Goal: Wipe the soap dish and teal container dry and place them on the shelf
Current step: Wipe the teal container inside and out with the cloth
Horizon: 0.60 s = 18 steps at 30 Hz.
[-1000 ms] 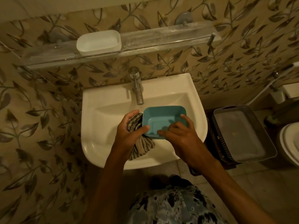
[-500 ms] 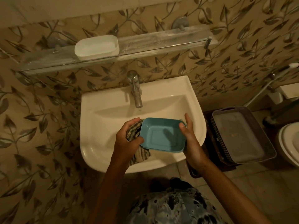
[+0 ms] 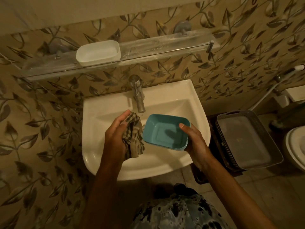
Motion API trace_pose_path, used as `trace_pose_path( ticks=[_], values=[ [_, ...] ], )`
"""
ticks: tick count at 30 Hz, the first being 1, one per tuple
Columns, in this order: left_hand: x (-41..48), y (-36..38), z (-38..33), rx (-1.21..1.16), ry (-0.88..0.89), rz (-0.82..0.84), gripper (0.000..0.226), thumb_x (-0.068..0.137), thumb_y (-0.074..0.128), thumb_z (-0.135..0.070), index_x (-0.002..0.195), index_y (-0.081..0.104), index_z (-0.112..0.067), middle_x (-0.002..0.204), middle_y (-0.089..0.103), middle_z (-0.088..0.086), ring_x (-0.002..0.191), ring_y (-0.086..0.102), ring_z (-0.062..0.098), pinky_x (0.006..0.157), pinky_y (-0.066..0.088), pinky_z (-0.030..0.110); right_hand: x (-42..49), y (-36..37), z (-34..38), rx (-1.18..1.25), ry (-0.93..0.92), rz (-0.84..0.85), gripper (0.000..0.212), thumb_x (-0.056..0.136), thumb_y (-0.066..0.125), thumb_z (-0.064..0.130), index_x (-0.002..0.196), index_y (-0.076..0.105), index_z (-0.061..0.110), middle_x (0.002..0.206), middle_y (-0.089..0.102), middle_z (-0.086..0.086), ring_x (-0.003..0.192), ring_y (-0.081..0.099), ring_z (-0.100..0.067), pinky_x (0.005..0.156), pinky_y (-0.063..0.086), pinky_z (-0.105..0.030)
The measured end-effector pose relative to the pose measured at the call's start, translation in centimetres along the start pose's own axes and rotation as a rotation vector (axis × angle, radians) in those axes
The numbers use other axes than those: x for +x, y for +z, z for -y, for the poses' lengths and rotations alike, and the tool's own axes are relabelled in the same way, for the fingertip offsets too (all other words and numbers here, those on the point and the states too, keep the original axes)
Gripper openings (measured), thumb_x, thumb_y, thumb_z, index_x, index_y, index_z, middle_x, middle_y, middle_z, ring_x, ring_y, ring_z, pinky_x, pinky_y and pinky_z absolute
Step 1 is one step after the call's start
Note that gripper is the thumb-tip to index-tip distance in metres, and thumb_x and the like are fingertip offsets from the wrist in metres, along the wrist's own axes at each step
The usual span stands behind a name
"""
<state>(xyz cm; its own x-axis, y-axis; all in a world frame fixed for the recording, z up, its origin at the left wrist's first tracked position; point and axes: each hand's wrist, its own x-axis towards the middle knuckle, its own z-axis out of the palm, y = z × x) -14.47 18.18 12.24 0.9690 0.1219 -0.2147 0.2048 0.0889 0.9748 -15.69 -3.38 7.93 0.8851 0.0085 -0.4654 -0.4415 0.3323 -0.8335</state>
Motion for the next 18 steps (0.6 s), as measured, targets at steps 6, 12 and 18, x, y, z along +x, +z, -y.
trace_pose_path(
  ticks=[6,12,18],
  values=[
    [-1.6,0.5,-4.0,0.326,0.241,0.066,0.048,0.088,0.051,-0.017,0.132,0.048,-0.037,0.124,0.059,-0.02,0.113,0.057,-0.001,0.088,0.053,0.025,0.3,-0.2,-0.2,0.039,-0.093,0.068,0.053,0.076,0.07,0.036,0.126,0.058,0.022,0.125,0.062,-0.009,0.115,0.061,-0.028,0.073,0.055,-0.041],
    [-3.2,5.3,-2.6,0.517,0.172,-0.048,0.049,0.082,0.069,-0.025,0.124,0.044,-0.031,0.112,0.06,-0.01,0.095,0.065,0.005,0.071,0.059,0.026,0.1,0.6,-1.0,-0.066,-0.184,0.032,0.049,0.082,0.058,0.045,0.129,0.054,0.032,0.126,0.06,-0.002,0.112,0.062,-0.019,0.079,0.059,-0.041],
    [-2.5,6.8,0.0,0.802,0.072,0.047,0.047,0.091,0.057,-0.033,0.134,0.042,-0.025,0.126,0.055,-0.003,0.112,0.052,0.012,0.086,0.047,0.018,-0.4,1.4,-2.5,-0.192,-0.318,-0.099,0.039,0.086,0.05,0.043,0.119,0.056,0.023,0.113,0.062,0.003,0.102,0.062,-0.008,0.078,0.055,-0.023]
  ],
)
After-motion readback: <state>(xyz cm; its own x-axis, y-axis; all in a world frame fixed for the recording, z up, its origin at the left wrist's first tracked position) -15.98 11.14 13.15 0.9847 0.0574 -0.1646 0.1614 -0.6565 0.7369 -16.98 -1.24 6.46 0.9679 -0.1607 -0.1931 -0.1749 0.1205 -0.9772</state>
